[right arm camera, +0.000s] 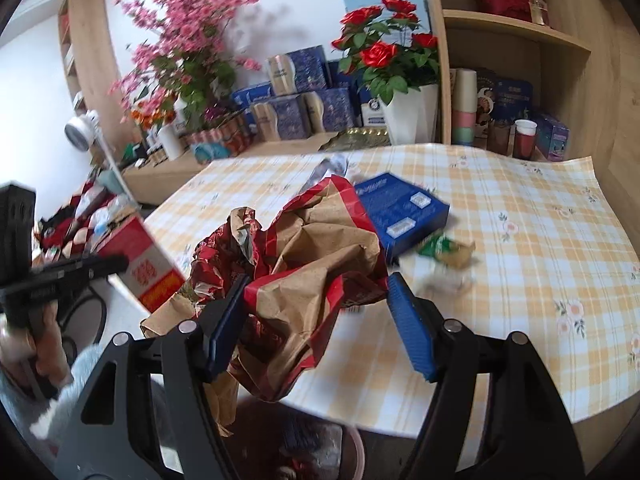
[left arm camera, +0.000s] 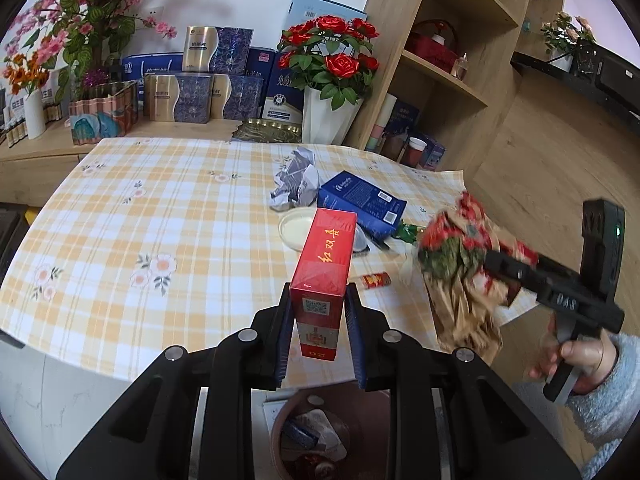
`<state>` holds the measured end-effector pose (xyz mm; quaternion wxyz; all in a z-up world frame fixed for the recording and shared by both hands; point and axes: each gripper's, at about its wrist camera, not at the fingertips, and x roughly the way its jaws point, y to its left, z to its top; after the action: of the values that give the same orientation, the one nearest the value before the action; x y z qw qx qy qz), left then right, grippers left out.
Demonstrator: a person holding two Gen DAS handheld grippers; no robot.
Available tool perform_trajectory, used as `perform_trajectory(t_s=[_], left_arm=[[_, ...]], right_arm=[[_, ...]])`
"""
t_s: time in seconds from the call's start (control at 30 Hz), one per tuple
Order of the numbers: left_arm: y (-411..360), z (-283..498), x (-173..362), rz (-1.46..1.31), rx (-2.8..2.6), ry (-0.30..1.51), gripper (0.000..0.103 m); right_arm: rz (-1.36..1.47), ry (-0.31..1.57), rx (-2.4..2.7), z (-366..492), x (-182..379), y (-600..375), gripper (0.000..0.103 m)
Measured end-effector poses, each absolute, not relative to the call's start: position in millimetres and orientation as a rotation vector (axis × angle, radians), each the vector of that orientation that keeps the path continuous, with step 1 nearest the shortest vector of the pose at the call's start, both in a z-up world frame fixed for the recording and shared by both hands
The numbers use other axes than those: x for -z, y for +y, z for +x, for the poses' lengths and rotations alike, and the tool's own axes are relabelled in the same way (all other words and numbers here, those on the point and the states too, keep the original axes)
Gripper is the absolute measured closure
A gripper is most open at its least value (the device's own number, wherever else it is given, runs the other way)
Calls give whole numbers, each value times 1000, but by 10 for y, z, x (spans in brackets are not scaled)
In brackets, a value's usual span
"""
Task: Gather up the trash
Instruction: 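Grasp and lift the brown-red paper bag with the right tool while the left tool holds the red box, then drop the paper bag into the bin with the right tool while the left tool carries the box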
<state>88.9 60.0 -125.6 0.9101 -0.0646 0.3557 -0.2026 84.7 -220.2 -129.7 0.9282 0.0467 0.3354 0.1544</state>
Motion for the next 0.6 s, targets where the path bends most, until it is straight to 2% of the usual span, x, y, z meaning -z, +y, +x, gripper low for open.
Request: perform_trajectory(t_s=[0.6], left_arm=[[678,496,1374,-149,438,757,79]], right_arm=[[80,891,-350,38,2055,-2042,34]])
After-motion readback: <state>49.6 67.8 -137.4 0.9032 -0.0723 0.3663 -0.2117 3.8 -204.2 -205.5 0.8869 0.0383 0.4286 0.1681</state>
